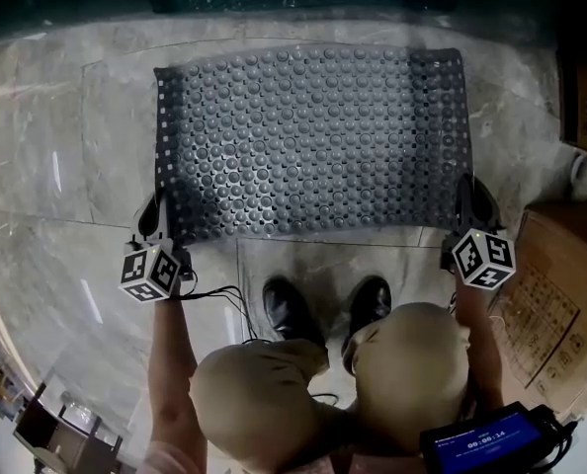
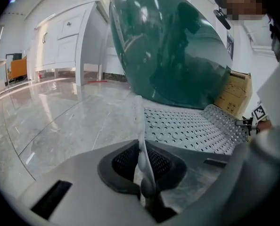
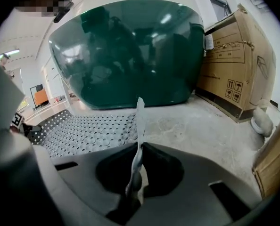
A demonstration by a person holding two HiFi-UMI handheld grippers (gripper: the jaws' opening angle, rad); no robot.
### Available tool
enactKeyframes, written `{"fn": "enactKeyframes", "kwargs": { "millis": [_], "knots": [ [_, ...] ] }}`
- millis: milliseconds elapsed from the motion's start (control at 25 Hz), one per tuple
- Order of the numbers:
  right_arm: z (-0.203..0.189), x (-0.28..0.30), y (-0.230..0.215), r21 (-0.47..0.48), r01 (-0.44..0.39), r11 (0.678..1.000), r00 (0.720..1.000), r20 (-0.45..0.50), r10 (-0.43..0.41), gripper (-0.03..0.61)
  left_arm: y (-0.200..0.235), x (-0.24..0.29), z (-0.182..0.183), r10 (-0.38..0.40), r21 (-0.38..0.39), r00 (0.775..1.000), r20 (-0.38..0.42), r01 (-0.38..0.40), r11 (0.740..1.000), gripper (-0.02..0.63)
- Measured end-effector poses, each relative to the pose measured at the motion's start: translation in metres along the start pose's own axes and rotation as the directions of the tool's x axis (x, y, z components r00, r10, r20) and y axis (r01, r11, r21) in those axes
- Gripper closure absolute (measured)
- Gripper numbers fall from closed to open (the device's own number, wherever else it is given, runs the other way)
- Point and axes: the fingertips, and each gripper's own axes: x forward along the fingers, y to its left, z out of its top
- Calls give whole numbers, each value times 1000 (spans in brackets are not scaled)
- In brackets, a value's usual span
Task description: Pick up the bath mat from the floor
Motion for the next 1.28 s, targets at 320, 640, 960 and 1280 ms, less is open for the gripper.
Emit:
{"fn": "enactKeyframes", "kwargs": {
  "millis": [320, 640, 960, 1280],
  "knots": [
    [26, -15, 21, -2, -23, 1000, 1000, 9, 23, 549, -30, -19, 31, -25, 6, 999, 19, 25, 1000, 578],
    [68, -39, 40, -13, -61, 998, 998, 32, 61, 549, -60, -41, 76, -50, 20, 998, 35, 50, 999, 578],
    [66, -43, 60, -11, -93, 996, 996, 18, 93, 549, -84, -43, 72, -87, 16, 996, 23, 87, 996, 578],
    [63, -45, 73, -15, -129, 992, 991, 21, 129, 551, -110, -39, 71, -141, 27, 990, 13, 141, 990, 578]
  ]
}}
